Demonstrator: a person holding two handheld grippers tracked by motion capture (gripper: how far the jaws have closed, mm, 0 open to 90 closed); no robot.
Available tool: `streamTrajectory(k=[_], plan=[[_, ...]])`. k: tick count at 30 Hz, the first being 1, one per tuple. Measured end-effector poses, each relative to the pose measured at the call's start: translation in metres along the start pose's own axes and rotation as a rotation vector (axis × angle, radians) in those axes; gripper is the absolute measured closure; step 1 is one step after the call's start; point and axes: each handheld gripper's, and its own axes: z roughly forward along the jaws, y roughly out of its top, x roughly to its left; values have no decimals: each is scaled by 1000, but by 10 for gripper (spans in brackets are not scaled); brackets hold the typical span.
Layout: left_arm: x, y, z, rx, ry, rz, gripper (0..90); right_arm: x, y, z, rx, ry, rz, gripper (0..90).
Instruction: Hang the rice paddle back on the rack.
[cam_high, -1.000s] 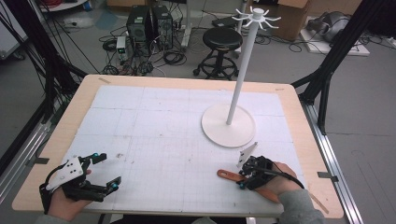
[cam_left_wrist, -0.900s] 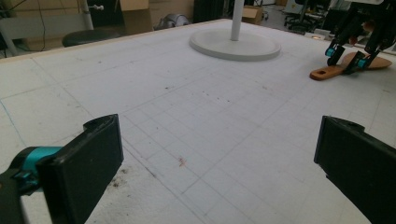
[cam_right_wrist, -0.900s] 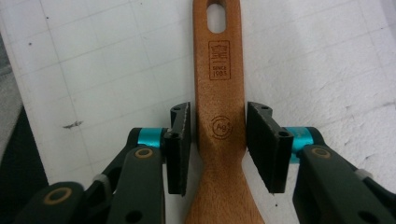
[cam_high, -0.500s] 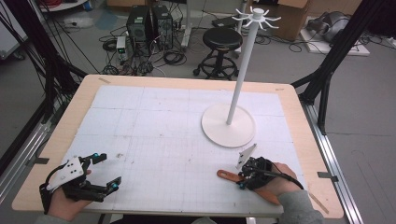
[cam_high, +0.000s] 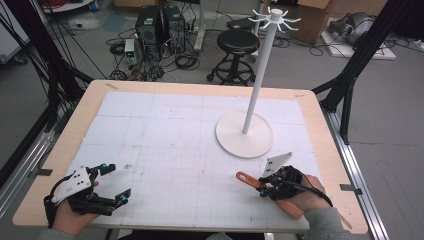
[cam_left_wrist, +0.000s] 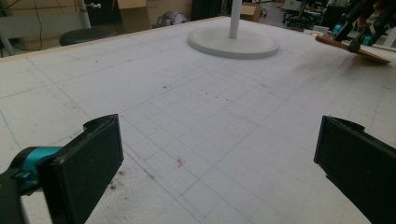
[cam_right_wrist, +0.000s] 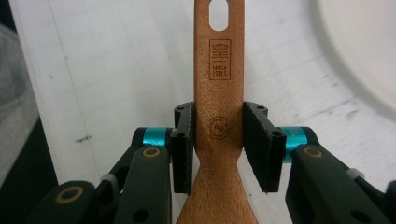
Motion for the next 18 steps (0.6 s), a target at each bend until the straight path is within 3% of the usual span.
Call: streamTrajectory(k=[7,18], plan=[[1,1,2,0,-7,4,18,-1,-6,-20,-143,-3,21,644],[1,1,4,-2,-10,3,18,0,-10,-41,-262,-36,43,645]])
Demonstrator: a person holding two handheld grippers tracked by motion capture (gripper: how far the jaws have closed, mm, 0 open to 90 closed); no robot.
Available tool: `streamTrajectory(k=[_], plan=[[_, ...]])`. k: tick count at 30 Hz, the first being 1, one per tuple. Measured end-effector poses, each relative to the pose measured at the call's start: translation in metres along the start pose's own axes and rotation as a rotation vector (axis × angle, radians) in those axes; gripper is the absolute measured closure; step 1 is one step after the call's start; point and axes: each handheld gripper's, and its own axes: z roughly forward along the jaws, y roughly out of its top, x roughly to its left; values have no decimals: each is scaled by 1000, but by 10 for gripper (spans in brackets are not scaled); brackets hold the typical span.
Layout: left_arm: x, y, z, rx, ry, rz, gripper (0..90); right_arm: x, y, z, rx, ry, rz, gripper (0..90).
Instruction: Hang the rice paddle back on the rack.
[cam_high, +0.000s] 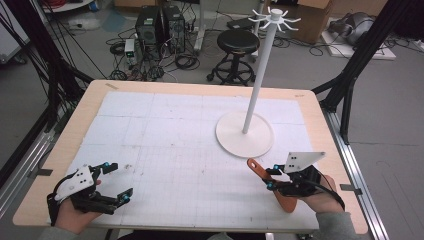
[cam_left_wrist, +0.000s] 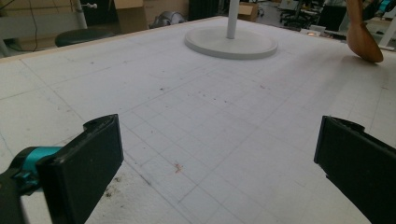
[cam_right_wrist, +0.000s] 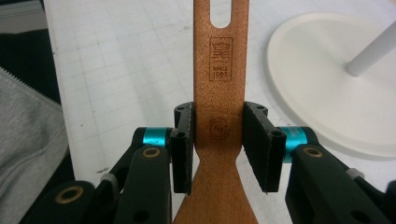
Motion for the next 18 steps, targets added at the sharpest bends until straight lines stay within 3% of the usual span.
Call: streamTrajectory(k=[12,18], plan=[[0,1,0,2,0,7,18,0,2,-14,-101,3,-2,645],[0,1,-1,-7,5,6,18,-2,1,-18,-134,17,20,645]])
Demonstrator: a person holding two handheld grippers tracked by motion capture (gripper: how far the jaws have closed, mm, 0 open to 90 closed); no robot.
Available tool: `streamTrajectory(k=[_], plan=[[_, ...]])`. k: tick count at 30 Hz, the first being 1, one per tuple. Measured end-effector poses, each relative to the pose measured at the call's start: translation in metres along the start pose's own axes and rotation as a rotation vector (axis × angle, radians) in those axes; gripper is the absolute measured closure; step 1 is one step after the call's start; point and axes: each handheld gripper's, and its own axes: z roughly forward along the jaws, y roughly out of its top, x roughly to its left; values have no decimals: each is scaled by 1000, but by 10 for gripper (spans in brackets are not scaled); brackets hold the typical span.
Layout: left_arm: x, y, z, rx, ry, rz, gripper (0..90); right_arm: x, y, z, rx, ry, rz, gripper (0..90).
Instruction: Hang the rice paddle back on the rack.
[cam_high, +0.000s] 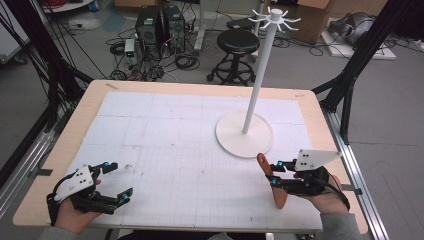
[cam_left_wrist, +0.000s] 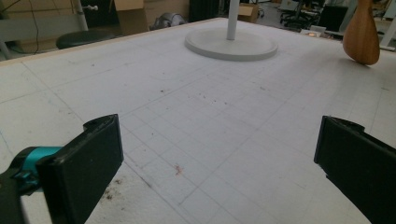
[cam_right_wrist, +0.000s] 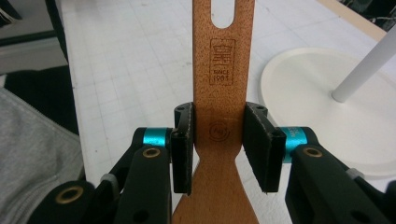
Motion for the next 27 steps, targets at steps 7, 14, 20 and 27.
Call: streamTrajectory(k=[7,14,20,27], plan=[[0,0,-1,2,-1,1,18,-1,0,-9,-76,17,6,645],[0,0,-1,4,-1,2,18,-3,-1,-15,-145,20,7,645],[0,0,-1,-2,-1,-5,18,-6,-4,-22,-209,35,28,645],[1,0,-2,-3,0,-4,18,-7,-6,-25,-232,31,31,645]])
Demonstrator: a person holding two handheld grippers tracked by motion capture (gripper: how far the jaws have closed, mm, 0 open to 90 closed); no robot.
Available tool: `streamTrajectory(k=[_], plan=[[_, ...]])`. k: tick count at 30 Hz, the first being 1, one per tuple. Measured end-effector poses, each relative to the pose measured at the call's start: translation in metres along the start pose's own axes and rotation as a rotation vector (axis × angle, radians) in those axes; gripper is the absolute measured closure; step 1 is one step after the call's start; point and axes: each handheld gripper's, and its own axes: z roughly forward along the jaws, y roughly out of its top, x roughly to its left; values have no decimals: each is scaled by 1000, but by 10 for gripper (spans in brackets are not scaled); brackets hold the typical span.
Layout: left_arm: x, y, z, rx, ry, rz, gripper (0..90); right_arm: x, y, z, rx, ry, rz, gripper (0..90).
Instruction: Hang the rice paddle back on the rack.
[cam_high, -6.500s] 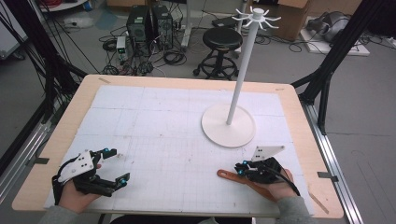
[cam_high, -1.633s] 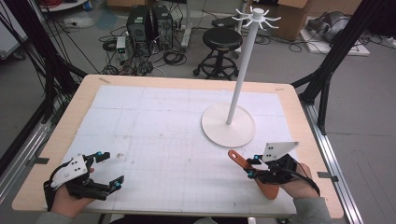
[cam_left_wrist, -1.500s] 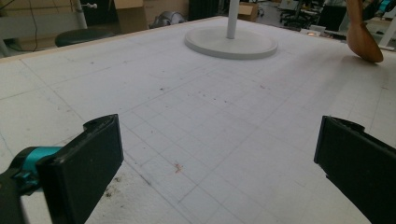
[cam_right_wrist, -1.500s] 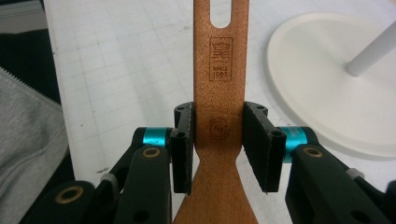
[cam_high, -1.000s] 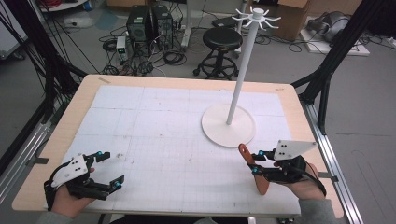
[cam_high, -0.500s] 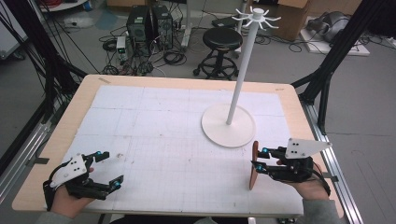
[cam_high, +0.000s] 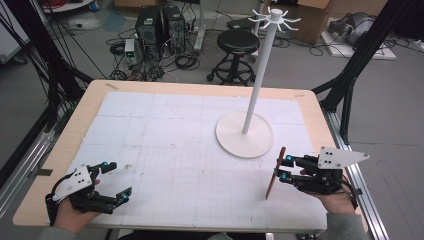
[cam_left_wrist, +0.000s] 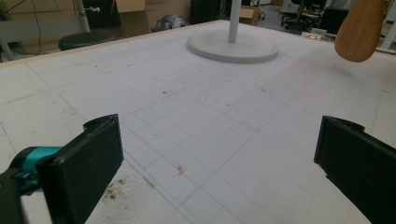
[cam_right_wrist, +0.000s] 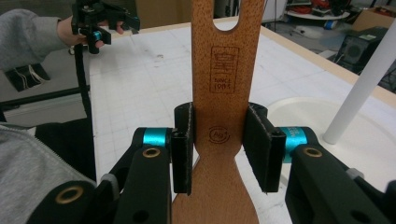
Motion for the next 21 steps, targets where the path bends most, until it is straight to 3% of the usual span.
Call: streamTrajectory(k=[3,18,21], plan=[[0,0,0,1,-1,-1,18,1,0,0,-12,-8,-36,646],[-5,1,3,-2,-15,4,18,-6,11,-9,-69,40,5,645],[-4,2,2,-14,-13,-14,18,-9,12,-11,-81,45,9,645]])
